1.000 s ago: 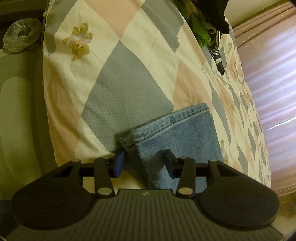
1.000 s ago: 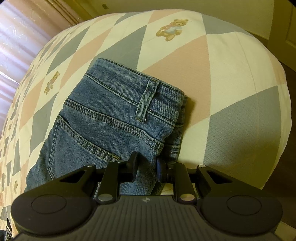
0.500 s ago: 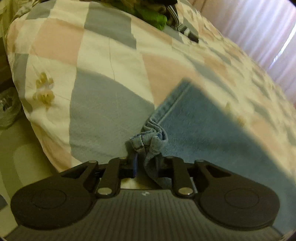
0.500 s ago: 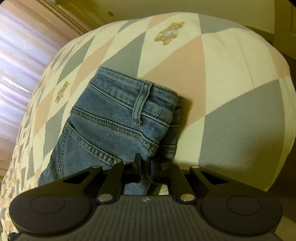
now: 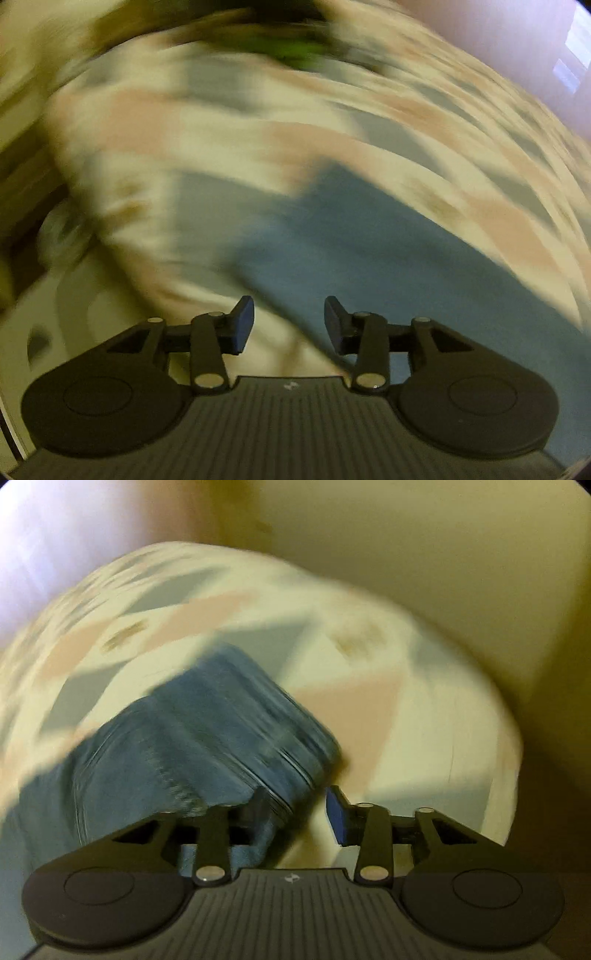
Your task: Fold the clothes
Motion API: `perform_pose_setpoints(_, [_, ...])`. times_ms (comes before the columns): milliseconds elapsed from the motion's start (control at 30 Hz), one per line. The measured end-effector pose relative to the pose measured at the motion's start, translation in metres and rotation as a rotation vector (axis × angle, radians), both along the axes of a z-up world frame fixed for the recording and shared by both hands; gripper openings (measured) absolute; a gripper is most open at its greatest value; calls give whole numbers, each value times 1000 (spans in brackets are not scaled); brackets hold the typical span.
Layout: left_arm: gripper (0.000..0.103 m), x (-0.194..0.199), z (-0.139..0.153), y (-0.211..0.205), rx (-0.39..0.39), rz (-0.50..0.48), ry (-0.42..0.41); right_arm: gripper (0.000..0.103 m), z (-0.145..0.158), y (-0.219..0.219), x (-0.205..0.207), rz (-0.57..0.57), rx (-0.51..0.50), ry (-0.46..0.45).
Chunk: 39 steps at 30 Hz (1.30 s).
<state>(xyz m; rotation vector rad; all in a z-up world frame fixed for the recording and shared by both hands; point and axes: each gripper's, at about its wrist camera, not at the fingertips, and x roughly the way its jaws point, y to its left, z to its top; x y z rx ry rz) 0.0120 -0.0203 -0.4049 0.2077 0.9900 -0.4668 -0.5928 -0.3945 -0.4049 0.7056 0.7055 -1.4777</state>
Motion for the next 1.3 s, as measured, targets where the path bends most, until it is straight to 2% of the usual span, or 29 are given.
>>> perform_pose_setpoints(100, [41, -67, -5, -68, 5, -293, 6, 34, -5, 10, 40, 220, -2, -1])
perform_pose_setpoints(167, [41, -106, -18, -99, -8, -432, 28, 33, -10, 16, 66, 363, 6, -19])
perform_pose_setpoints(233, [41, -136, -35, -117, 35, -524, -1, 34, -25, 23, 81, 453, 39, 8])
perform_pose_setpoints(300, [42, -144, -48, -120, 93, -525, 12, 33, -52, 19, 80, 447, 112, 89])
perform_pose_setpoints(333, [41, -147, -53, -121, 115, -522, 18, 30, -56, 16, 76, 427, 126, 84])
perform_pose_setpoints(367, [40, -146, -48, -118, 105, -506, 23, 28, -54, 14, 70, 404, 128, 56])
perform_pose_setpoints(467, [49, -149, -35, -114, 107, -482, 13, 34, -28, 23, 69, 414, 56, 35])
perform_pose_setpoints(533, [54, -158, -40, -120, 190, -481, 18, 46, -23, 29, 71, 440, 63, -11])
perform_pose_setpoints(567, [55, -160, -43, -124, 230, -477, 29, 51, -29, 32, 74, 451, 96, -16])
perform_pose_setpoints(633, [54, -164, -41, -131, 279, -456, 44, 50, -47, 32, 84, 445, 199, 33])
perform_pose_setpoints(700, [54, -166, -25, -137, 304, -456, 53, 51, -49, 31, 92, 414, 245, 57])
perform_pose_setpoints(767, [59, -170, -2, -140, 314, -459, 57, 50, -28, 30, 99, 415, 239, -10])
perform_pose_setpoints(833, [65, -174, 24, -142, 294, -464, 60, 55, -2, 34, 111, 447, 216, -25])
perform_pose_setpoints(900, [71, -179, 50, -142, 268, -466, 46, 72, 25, 40, 124, 483, 190, -28])
perform_pose_setpoints(933, [76, -180, 61, -142, 257, -469, 41, 75, 38, 43, 131, 500, 177, -30])
perform_pose_setpoints(1000, [78, -183, 81, -141, 234, -475, 39, 80, 57, 51, 143, 525, 180, -31])
perform_pose_setpoints(1100, [78, -191, 108, -140, 206, -494, 54, 81, 80, 63, 147, 544, 198, -61])
perform_pose_setpoints(1300, [78, -209, 165, -151, 146, -544, -47, 83, 127, 81, 147, 571, 162, -118])
